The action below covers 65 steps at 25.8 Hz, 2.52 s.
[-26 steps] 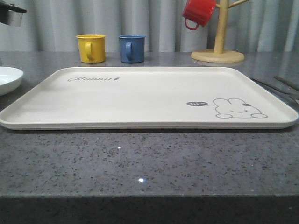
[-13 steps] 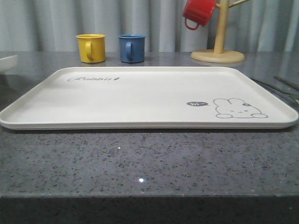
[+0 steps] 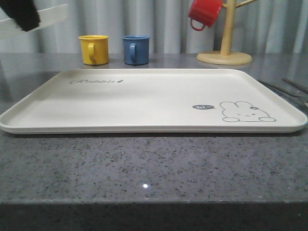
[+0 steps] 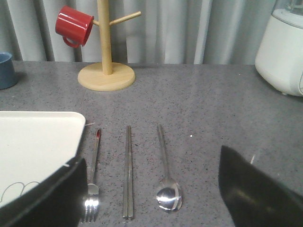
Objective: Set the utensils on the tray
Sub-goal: 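Lift the white plate with the left gripper and lower it onto the tray, then open the left gripper and withdraw it from the plate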
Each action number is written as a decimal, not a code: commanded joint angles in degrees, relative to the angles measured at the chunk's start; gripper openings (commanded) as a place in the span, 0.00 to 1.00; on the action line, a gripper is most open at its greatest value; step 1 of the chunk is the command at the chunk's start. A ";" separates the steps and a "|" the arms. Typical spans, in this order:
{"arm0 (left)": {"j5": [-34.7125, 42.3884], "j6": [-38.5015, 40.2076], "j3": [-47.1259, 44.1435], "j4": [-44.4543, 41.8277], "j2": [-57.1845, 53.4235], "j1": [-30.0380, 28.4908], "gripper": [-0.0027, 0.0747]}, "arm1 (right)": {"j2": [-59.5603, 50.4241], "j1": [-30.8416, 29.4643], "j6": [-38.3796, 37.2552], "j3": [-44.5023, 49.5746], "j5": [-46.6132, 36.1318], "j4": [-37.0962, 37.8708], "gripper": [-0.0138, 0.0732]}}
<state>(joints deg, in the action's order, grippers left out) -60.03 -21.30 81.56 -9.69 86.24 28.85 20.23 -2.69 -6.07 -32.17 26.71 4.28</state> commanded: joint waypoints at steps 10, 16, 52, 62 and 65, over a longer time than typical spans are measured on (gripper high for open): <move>4.00 1.14 1.96 -0.12 2.11 14.61 0.01 | 0.90 -0.28 0.27 -2.01 -4.20 0.73 0.84; 0.73 1.14 1.96 2.26 7.33 15.19 0.01 | 0.90 -0.28 0.27 -2.01 -4.20 0.73 0.84; -9.11 4.74 3.80 14.16 -3.30 -11.91 0.22 | 0.90 -0.28 0.27 -2.01 -4.14 0.73 0.84; -1.13 8.75 -5.19 14.16 -12.81 -21.72 0.01 | 0.90 -0.28 0.27 -2.01 -4.14 0.73 0.84; 8.51 9.53 -13.20 14.42 -19.67 -21.72 0.01 | 0.90 -0.28 0.27 -2.01 -4.14 0.73 0.84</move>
<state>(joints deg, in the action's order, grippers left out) -59.32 -12.99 70.78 3.57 71.45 7.22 20.23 -2.69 -6.07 -32.17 26.71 4.28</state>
